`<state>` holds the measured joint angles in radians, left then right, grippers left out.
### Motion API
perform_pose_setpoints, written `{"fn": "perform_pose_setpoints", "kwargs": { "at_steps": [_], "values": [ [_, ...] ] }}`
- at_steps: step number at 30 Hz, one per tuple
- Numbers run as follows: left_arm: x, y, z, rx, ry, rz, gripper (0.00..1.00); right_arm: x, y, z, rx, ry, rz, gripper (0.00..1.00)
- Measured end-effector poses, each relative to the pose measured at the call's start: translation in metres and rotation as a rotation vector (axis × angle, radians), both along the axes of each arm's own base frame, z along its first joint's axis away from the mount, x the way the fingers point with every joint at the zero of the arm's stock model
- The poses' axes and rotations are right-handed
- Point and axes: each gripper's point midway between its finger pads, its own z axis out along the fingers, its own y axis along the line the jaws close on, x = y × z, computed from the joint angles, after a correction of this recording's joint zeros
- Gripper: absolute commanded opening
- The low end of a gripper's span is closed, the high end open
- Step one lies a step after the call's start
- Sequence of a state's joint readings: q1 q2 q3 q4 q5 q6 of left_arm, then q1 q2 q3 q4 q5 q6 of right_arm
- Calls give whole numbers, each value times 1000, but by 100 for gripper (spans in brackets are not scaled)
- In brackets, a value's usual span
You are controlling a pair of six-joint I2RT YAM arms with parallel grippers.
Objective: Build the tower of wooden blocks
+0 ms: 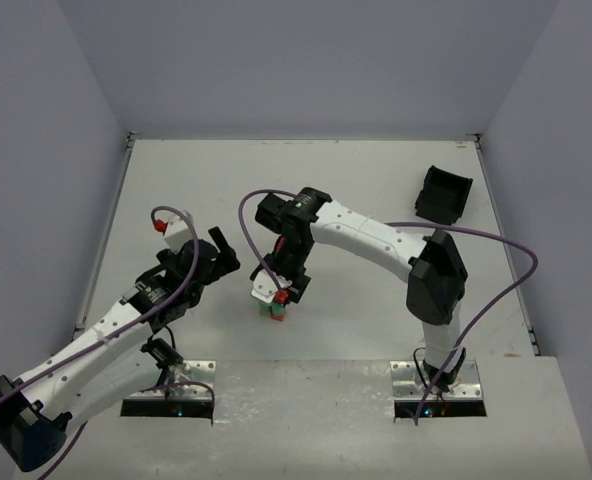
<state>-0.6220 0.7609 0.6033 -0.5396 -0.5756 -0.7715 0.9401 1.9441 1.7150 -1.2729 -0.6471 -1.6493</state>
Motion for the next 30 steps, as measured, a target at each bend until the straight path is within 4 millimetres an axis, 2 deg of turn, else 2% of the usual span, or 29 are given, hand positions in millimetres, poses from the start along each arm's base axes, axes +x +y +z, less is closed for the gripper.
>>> {"fn": "perform_pose_setpoints", "kwargs": {
  "at_steps": [10, 22, 30],
  "values": [
    [-5, 23, -4, 9, -20, 134, 100, 5, 11, -13, -67, -16, 14, 37],
    [-6, 28, -6, 14, -22, 160, 100, 5, 17, -31, -141, -25, 9, 38],
    [-7, 29, -9, 21, -15, 161, 100, 8, 18, -31, -149, -37, 7, 39]
  ]
}}
